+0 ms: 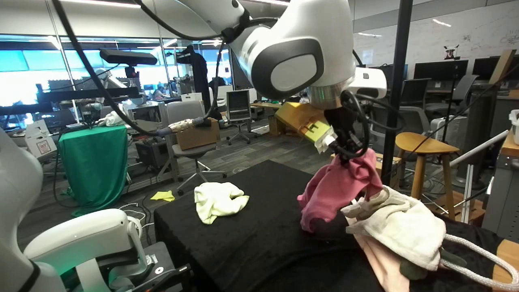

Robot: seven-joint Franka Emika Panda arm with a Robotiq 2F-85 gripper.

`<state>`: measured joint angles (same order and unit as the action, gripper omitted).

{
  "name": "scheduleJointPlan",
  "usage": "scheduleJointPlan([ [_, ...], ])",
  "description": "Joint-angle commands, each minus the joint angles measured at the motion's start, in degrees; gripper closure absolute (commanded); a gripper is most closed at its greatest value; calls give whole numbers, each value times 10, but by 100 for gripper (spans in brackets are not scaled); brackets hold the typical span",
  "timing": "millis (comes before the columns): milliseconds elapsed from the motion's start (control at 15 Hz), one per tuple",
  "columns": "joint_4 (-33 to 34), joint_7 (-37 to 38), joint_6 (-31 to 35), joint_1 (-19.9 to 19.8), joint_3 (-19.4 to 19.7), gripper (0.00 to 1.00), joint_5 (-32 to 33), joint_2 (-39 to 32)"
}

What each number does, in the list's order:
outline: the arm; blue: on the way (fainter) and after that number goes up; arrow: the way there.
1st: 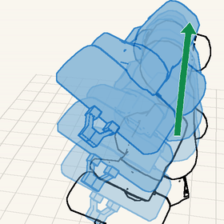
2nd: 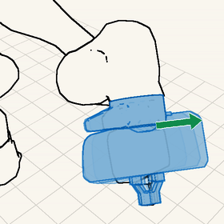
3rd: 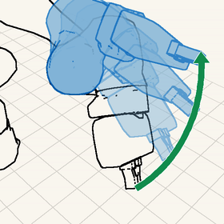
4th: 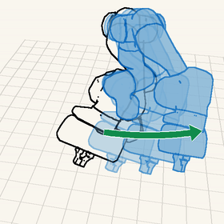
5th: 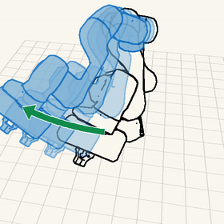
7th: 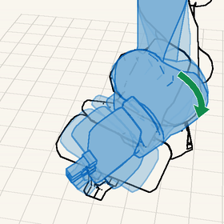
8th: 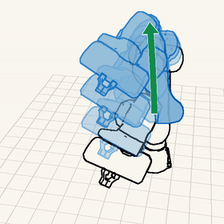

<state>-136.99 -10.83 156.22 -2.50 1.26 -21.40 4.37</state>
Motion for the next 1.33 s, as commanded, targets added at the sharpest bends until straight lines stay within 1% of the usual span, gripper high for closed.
scheduleJointPlan([
  [0,56,125,19,-10,4,92,106,-22],
  [267,94,261,35,-21,9,92,232,-48],
  [400,110,324,22,-27,11,92,304,-63],
  [533,126,351,-12,-25,13,92,345,-80],
  [600,132,344,-31,-16,20,92,344,-89],
  [733,143,328,-72,-11,20,92,333,-105],
  [867,154,327,-96,-6,22,91,331,-121],
  [1000,164,324,-111,-4,23,90,328,-133],
  [1267,179,322,-131,0,25,91,323,-149],
])
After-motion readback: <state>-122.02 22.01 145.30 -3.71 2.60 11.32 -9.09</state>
